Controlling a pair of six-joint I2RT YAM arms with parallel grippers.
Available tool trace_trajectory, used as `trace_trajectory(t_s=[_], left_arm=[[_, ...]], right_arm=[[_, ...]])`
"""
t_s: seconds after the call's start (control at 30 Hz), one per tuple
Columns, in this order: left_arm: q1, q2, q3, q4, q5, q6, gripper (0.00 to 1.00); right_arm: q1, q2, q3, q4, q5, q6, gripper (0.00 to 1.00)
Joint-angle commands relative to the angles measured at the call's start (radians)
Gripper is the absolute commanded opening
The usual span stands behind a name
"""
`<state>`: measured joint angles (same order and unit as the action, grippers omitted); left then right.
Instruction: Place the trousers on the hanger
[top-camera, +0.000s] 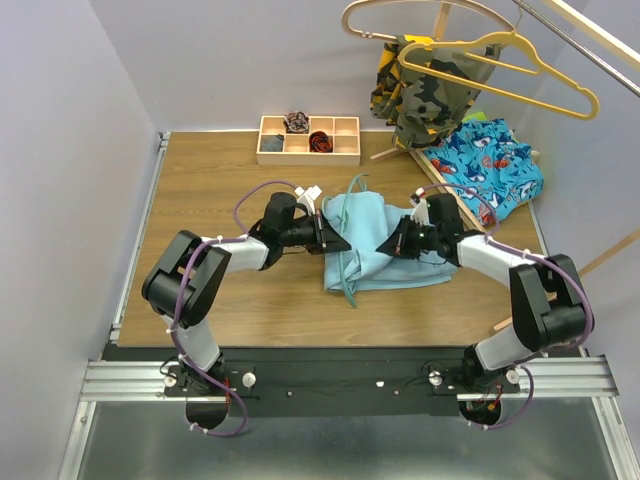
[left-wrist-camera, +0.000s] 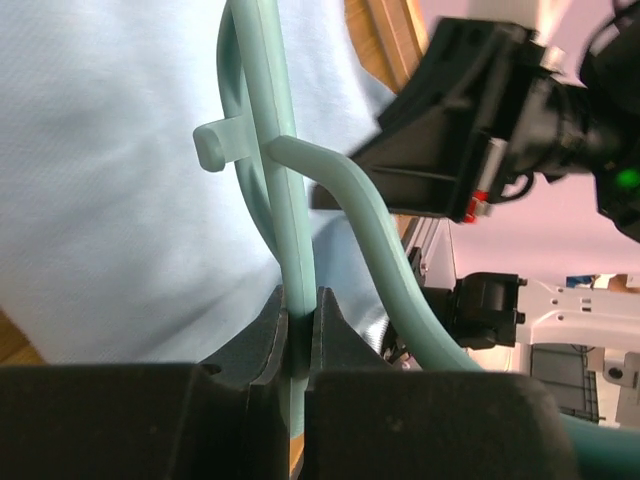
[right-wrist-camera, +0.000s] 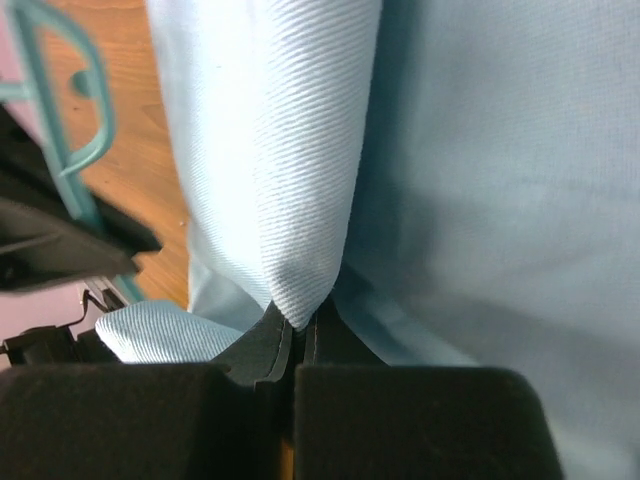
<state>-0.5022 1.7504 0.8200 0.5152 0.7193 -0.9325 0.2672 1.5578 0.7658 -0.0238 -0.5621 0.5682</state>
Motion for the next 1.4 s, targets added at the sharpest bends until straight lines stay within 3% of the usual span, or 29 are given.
trace_trajectory(t_s=[0.0, 0.2, 0.6, 1.17, 1.37], left_arm=[[0.019, -0.031, -0.015, -0.064, -0.113, 0.032, 0.00], [0.022, -0.042, -0.001, -0.139, -0.161, 0.066, 0.00], [0.021, -0.066, 0.041, -0.260, -0.251, 0.179, 0.00], [0.005, -0.140, 0.133, -0.362, -0.320, 0.230, 0.00], [-0.021, -0.186, 0.198, -0.406, -0.299, 0.213, 0.00]], right_arm=[[-0.013, -0.143, -0.066, -0.097, 0.045, 0.002, 0.01], [-0.017, -0.265, -0.036, -0.214, 0.099, 0.029, 0.01], [-0.094, -0.265, 0.173, -0.366, 0.113, -0.048, 0.01], [-0.289, -0.315, 0.156, -0.519, 0.143, -0.162, 0.01], [-0.296, -0.301, 0.116, -0.544, 0.295, -0.142, 0.01]])
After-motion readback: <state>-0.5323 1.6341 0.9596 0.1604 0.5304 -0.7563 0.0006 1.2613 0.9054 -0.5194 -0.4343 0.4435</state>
